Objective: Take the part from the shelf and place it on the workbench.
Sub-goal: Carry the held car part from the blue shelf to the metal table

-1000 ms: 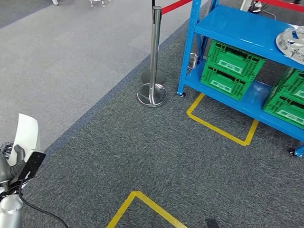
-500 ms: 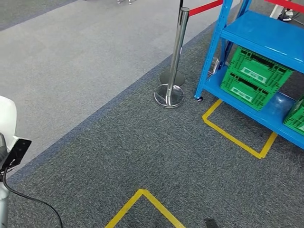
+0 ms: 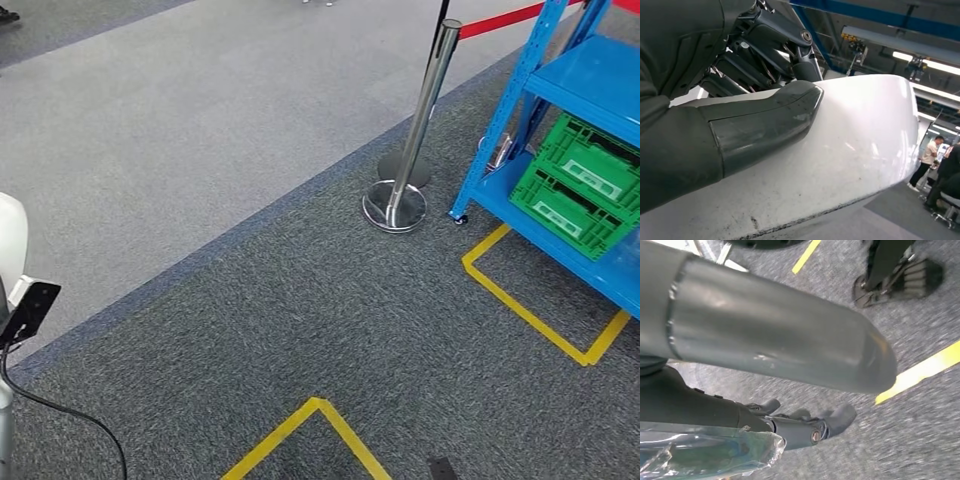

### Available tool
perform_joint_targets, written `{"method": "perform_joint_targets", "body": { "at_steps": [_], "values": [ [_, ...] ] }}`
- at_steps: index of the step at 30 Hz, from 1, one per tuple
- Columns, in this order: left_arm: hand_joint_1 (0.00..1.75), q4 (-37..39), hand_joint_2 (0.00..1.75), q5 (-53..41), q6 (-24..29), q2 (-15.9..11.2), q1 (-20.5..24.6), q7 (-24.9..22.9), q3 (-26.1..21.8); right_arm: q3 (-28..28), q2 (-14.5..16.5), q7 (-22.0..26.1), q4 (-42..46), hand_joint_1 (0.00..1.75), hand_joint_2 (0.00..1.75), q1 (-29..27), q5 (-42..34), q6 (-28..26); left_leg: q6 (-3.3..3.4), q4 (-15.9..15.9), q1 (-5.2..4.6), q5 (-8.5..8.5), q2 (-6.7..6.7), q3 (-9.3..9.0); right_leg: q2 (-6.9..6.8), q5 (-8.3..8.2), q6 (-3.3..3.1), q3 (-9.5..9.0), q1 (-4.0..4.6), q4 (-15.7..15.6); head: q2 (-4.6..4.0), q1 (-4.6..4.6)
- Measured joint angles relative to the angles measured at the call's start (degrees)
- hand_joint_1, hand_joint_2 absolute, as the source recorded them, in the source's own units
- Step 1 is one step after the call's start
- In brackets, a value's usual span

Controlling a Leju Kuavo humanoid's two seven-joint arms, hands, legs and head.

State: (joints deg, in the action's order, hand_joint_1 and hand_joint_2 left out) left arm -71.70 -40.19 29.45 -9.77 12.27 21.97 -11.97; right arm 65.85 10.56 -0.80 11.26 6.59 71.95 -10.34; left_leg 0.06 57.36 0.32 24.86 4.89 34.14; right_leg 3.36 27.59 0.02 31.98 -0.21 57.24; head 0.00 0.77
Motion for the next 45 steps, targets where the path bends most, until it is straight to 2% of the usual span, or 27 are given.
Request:
{"method": "perform_joint_targets", "body": {
  "at_steps": [1,3,6,8,9,12,14,17,19,21,22,23,24,25,27,28,29,31,33,35,37,38,39,40,42,44,45],
  "values": [
    [1.68,0.0,1.75,-0.1,0.0,-0.1,-0.1,-0.1,0.0,0.0,0.0,0.0,0.0,0.00,0.00,0.0,0.0,0.0,-0.33,0.1,0.11,0.03,0.18,0.09,-0.42,-0.16,-0.12,-0.14,-0.04,-0.2,-0.01,-0.01],
    [1.68,0.0,1.75,-0.2,0.0,-0.5,-0.1,-0.3,0.0,0.0,0.1,0.1,0.0,0.00,0.00,0.1,0.0,0.0,-0.95,2.1,0.12,1.48,-1.07,1.00,-1.41,-0.42,-0.52,-0.55,-0.27,-0.8,-0.01,0.22],
    [1.68,0.0,1.75,-0.2,0.0,-0.7,-0.1,-0.5,0.1,0.0,0.1,0.1,0.0,0.00,0.00,0.0,0.0,0.1,-1.83,12.3,0.36,6.46,-3.82,5.96,-2.99,-0.36,-0.88,-0.82,-0.30,-1.0,0.00,0.48],
    [1.68,0.0,1.75,-0.2,0.0,-0.7,-0.5,-0.5,0.2,0.0,0.1,0.1,0.0,0.00,0.00,-0.1,0.0,0.1,-2.25,16.0,0.66,6.92,-4.29,7.90,-4.05,-0.16,-0.83,-0.93,-0.29,-1.0,0.00,0.48],
    [1.68,0.0,1.75,-0.2,0.0,-0.8,-0.6,-0.5,0.2,0.0,0.1,0.1,0.0,0.00,0.00,-0.1,0.0,0.1,-2.36,14.6,0.78,5.53,-4.48,7.26,-4.53,-0.02,-0.72,-1.06,-0.30,-0.9,0.00,0.48],
    [1.68,0.0,1.75,-0.2,0.0,-0.9,-0.6,-0.6,0.2,0.0,0.2,0.1,0.0,0.00,0.00,0.0,0.0,0.2,-2.20,3.6,0.71,0.41,-6.66,1.55,-5.78,0.60,-0.06,-1.62,-0.09,-0.8,0.00,0.52],
    [1.68,0.0,1.75,-0.2,0.0,-1.0,-0.6,-0.6,0.2,0.0,0.2,0.1,0.0,0.00,0.00,0.1,0.0,0.2,-1.45,0.3,0.33,0.05,-7.65,-0.03,-6.52,0.97,0.48,-1.74,0.26,-0.6,0.00,0.46],
    [1.68,0.0,1.75,-0.2,0.1,-1.0,-1.1,-0.7,0.1,0.0,0.2,0.1,0.0,0.00,0.00,0.1,0.0,0.3,-0.13,0.0,0.22,0.08,-6.51,0.05,-6.89,1.73,1.33,-1.62,0.13,-0.3,0.00,0.33],
    [1.68,-0.1,1.75,-0.2,0.1,-1.1,-1.1,-0.7,0.0,0.0,0.2,0.2,0.0,0.00,0.00,0.1,0.0,0.4,0.60,-0.2,0.36,-0.02,-5.76,-0.04,-5.22,4.23,1.72,0.32,-0.05,3.8,-0.01,0.15],
    [1.68,-0.1,1.75,-0.2,0.1,-1.0,-1.2,-0.7,0.0,0.0,0.2,0.2,0.0,0.00,0.00,0.0,0.0,0.4,0.97,-0.2,0.27,0.05,-4.93,-0.03,-3.82,7.83,1.76,4.44,-0.06,12.1,-0.01,0.00],
    [1.68,-0.1,1.75,-0.2,0.1,-1.0,-1.3,-0.7,0.0,0.0,0.2,0.2,0.0,0.00,0.00,0.0,0.0,0.5,1.02,-0.2,0.20,0.07,-4.45,-0.03,-3.62,8.83,1.74,6.38,-0.04,15.6,-0.01,0.00],
    [1.68,-0.1,1.75,-0.2,0.1,-1.0,-1.5,-0.7,0.0,0.0,0.3,0.2,0.0,0.00,0.00,-0.1,0.0,0.5,1.03,-0.2,0.14,0.08,-3.94,-0.06,-3.53,8.73,1.66,7.50,-0.02,17.2,0.00,-0.01],
    [1.68,-0.1,1.75,-0.2,0.1,-1.0,-1.5,-0.7,0.0,0.0,0.3,0.2,0.0,0.00,0.00,-0.2,0.0,0.5,1.02,-0.2,0.09,0.09,-3.39,-0.14,-3.44,7.32,1.50,7.40,-0.01,16.2,0.00,-0.01],
    [1.68,-0.1,1.75,-0.2,0.1,-1.0,-1.6,-0.7,0.0,0.0,0.3,0.2,0.0,0.00,0.00,-0.2,0.0,0.5,0.98,-0.2,0.07,0.11,-2.85,-0.25,-3.19,5.10,1.28,6.21,0.01,13.1,-0.01,-0.02],
    [1.68,-0.1,1.75,-0.2,0.1,-1.0,-1.6,-0.7,0.0,0.0,0.3,0.3,0.0,0.00,0.00,-0.1,0.0,0.6,0.76,0.0,0.01,0.21,-1.86,-0.37,-1.42,1.00,0.75,2.56,-0.06,4.7,-0.01,0.00],
    [1.68,-0.1,1.75,-0.2,0.1,-1.0,-1.6,-0.7,0.0,0.0,0.3,0.3,0.0,0.00,0.00,-0.1,0.0,0.6,0.53,0.0,0.03,0.20,-1.43,-0.25,-0.58,0.13,0.59,1.20,-0.09,2.0,-0.01,0.00],
    [1.68,-0.1,1.75,-0.2,0.1,-1.0,-1.6,-0.8,0.0,0.0,0.3,0.3,0.0,0.00,0.00,0.0,0.0,0.6,0.22,0.1,0.09,0.14,-1.02,-0.05,0.04,-0.08,0.48,0.45,-0.08,0.6,0.00,0.02],
    [1.68,-0.1,1.75,-0.3,0.1,-1.1,-1.9,-0.8,0.0,0.0,0.3,0.3,0.0,0.00,0.00,0.0,0.0,0.6,-0.51,0.1,0.34,-0.06,-0.20,0.27,-0.35,-0.01,0.31,0.07,0.00,0.1,-0.01,0.03],
    [1.68,-0.1,1.75,-0.4,0.1,-1.2,-2.0,-0.8,-0.1,0.0,0.4,0.3,0.0,0.00,0.00,0.0,0.0,0.6,-1.10,1.2,0.42,0.83,-1.15,0.81,-1.21,-0.25,-0.22,-0.14,-0.08,-0.2,-0.01,0.13],
    [1.68,-0.1,1.75,-0.5,0.1,-1.3,-2.0,-0.9,-0.1,0.0,0.5,0.4,0.0,0.00,0.00,0.0,0.0,0.6,-1.58,6.3,0.42,3.85,-3.27,3.16,-2.19,-0.33,-0.71,-0.31,-0.11,-0.4,0.00,0.26],
    [1.68,-0.1,1.75,-0.6,0.0,-1.3,-2.1,-0.9,-0.1,0.0,0.5,0.4,0.0,0.00,0.00,-0.1,0.0,0.6,-1.97,13.8,0.52,7.01,-4.16,6.77,-3.21,-0.21,-0.92,-0.31,0.02,-0.4,-0.01,0.29],
    [1.68,-0.1,1.75,-0.6,0.0,-1.2,-2.3,-1.0,-0.1,0.0,0.5,0.4,0.0,0.00,0.00,-0.1,0.0,0.7,-2.07,16.0,0.57,7.38,-4.30,7.83,-3.72,-0.15,-0.94,-0.33,0.09,-0.4,-0.01,0.29],
    [1.68,-0.1,1.75,-0.6,0.0,-1.2,-2.4,-1.0,-0.1,0.0,0.5,0.4,0.0,0.00,0.00,-0.2,0.0,0.7,-2.09,15.9,0.61,6.62,-4.40,7.81,-4.21,-0.08,-0.94,-0.38,0.14,-0.4,-0.01,0.29],
    [1.68,-0.1,1.75,-0.6,0.0,-1.2,-2.5,-1.1,-0.1,0.0,0.5,0.4,0.0,0.00,0.00,-0.1,0.0,0.7,-2.03,13.5,0.61,4.90,-4.61,6.58,-4.65,0.02,-0.90,-0.50,0.17,-0.3,-0.01,0.29],
    [1.68,-0.2,1.75,-0.6,0.0,-1.3,-2.4,-1.1,-0.2,0.0,0.6,0.4,0.0,0.00,0.00,-0.1,0.1,0.7,-1.72,5.7,0.40,1.34,-5.91,2.34,-5.44,0.32,-0.64,-0.81,0.35,-0.3,0.00,0.30],
    [1.68,-0.2,1.75,-0.6,0.0,-1.4,-2.3,-1.1,-0.2,0.0,0.6,0.4,0.0,0.00,0.00,0.0,0.1,0.7,-1.13,0.9,-0.01,0.29,-6.96,-0.12,-6.13,0.60,-0.18,-0.92,0.62,-0.2,-0.01,0.26],
    [1.68,-0.2,1.75,-0.6,0.0,-1.4,-2.4,-1.2,-0.3,0.0,0.6,0.4,0.0,0.00,0.00,0.0,0.1,0.7,-0.80,0.4,-0.24,0.56,-6.95,-0.25,-6.48,0.69,0.07,-0.94,0.71,-0.2,-0.01,0.25]
  ]
}}
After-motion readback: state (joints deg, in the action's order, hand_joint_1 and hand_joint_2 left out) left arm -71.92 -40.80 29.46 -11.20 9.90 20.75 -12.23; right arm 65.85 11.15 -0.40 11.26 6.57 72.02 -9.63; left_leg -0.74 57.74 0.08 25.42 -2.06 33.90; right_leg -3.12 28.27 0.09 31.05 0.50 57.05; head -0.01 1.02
